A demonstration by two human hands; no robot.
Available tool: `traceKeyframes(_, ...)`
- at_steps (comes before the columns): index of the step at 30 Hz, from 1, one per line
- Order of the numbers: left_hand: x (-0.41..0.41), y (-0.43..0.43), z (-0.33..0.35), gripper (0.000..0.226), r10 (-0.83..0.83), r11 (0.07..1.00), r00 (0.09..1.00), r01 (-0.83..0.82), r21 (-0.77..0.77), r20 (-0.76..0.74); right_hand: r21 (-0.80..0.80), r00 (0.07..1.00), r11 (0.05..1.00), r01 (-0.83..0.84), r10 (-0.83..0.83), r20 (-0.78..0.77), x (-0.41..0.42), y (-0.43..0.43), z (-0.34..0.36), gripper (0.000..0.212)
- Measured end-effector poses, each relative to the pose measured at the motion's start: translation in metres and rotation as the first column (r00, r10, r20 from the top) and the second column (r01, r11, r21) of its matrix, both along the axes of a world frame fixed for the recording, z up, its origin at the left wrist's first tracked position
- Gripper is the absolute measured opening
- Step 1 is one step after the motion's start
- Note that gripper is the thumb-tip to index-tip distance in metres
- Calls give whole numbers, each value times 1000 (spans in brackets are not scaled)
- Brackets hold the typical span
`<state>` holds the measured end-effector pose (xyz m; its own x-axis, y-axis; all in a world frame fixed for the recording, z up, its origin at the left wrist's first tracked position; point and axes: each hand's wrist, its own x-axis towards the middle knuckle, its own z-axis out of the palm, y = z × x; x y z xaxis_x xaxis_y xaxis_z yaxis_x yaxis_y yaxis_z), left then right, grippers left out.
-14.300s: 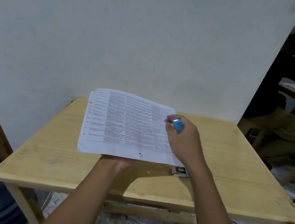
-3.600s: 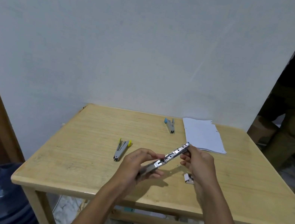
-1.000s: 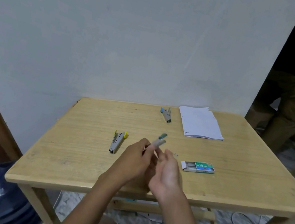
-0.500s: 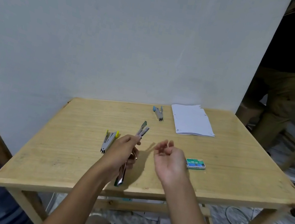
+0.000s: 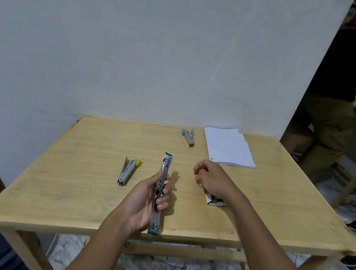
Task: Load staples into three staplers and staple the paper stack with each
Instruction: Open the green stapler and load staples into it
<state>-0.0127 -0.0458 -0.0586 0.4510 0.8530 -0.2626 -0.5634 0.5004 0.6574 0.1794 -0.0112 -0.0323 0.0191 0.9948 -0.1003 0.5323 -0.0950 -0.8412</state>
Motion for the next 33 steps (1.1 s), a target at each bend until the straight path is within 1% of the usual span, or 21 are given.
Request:
traceKeyframes(3, -1, 1, -1, 21, 0, 1000, 1000, 0, -13, 15, 15, 998, 999, -37, 36, 43, 5, -2, 5, 27)
traceKeyframes(7, -2, 1, -2, 21, -7, 1000, 1000, 7, -19, 23, 120, 996, 992, 43, -52, 75, 25, -15, 8, 23)
traceKeyframes(9, -2, 1, -2, 21, -11, 1000, 1000, 12, -15, 22, 172, 986, 983, 64, -89, 143, 38, -25, 8, 22)
traceKeyframes(11, -2, 2, -2, 22, -16, 1000, 1000, 17, -15, 21, 169, 962, 985, 42, -86, 260, 49, -36, 10, 17)
traceKeyframes(13, -1, 2, -2, 22, -20, 1000, 1000, 20, -14, 22, 88, 908, 996, -1, -36, 418, 57, -46, 13, 14)
traceKeyframes(15, -1, 2, -3, 22, -22, 1000, 999, 23, -17, 28, 34, 813, 995, -93, 56, 580, 61, -48, 11, 10)
traceKeyframes(17, -1, 2, -3, 22, -22, 1000, 999, 22, -15, 31, 10, 743, 986, -167, 119, 658, 59, -48, 8, 10)
traceKeyframes(21, -2, 1, -2, 21, -24, 1000, 999, 25, -16, 48, -6, 686, 977, -214, 155, 711, 56, -45, 8, 20)
traceKeyframes(26, -2, -2, 0, 24, -35, 999, 997, 37, -22, 71, -95, 631, 957, -274, 254, 733, 60, -44, 15, 23)
traceKeyframes(28, -2, -2, 0, 24, -35, 999, 997, 37, -24, 70, -98, 613, 951, -293, 266, 744, 61, -44, 17, 22)
traceKeyframes(30, -2, -2, -1, 24, -38, 999, 996, 40, -26, 76, -68, 617, 952, -298, 246, 747, 61, -44, 16, 20)
traceKeyframes(33, -3, -1, -2, 23, -40, 999, 996, 42, -19, 77, -38, 647, 959, -280, 218, 730, 66, -41, 11, 13)
